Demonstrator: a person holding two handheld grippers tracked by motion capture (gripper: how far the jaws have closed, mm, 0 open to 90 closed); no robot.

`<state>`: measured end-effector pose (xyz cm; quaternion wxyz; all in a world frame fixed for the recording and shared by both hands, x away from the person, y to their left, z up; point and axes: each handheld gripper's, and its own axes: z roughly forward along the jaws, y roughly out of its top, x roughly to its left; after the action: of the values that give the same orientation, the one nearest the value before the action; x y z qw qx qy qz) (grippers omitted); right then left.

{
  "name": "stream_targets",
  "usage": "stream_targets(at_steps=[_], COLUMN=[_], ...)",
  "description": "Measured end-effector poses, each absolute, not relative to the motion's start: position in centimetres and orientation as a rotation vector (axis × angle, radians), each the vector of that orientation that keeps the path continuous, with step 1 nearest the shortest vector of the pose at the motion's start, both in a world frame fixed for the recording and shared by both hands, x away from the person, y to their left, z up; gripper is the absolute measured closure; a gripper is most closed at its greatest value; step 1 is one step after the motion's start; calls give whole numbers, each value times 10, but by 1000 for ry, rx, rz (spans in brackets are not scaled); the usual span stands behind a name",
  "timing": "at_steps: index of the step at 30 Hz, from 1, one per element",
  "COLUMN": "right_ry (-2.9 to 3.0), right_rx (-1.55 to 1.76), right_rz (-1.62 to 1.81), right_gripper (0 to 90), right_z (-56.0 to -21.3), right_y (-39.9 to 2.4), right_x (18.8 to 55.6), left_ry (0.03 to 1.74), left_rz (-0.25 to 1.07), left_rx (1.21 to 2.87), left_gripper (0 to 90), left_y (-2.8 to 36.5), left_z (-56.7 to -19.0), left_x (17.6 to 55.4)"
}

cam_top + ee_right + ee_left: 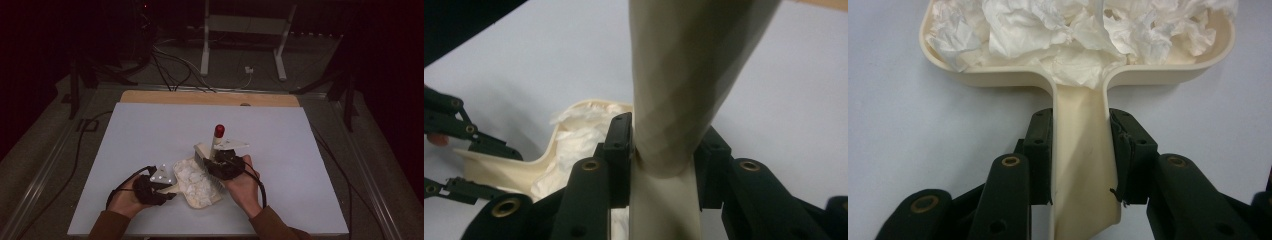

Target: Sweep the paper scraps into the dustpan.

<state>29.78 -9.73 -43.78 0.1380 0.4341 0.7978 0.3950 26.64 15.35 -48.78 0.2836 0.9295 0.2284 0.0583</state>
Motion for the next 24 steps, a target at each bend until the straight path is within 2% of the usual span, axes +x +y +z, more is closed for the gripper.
stream_targets(at_steps=[7,13,24], right_ry=[2250,2244,2266], right_rx=[1282,1270,1261], right_rz=[1166,1031,1005], right_gripper=[664,664,665], right_z=[-430,-443,-458], right_y=[-110,-118,-116], right_x=[303,308,301], left_ry=[599,589,595], left_rz=[158,149,156], left_rx=[2503,2509,2528], left_gripper=[663,663,663], left_y=[153,155,164], left_z=[-486,-485,-483], left_x=[267,266,259])
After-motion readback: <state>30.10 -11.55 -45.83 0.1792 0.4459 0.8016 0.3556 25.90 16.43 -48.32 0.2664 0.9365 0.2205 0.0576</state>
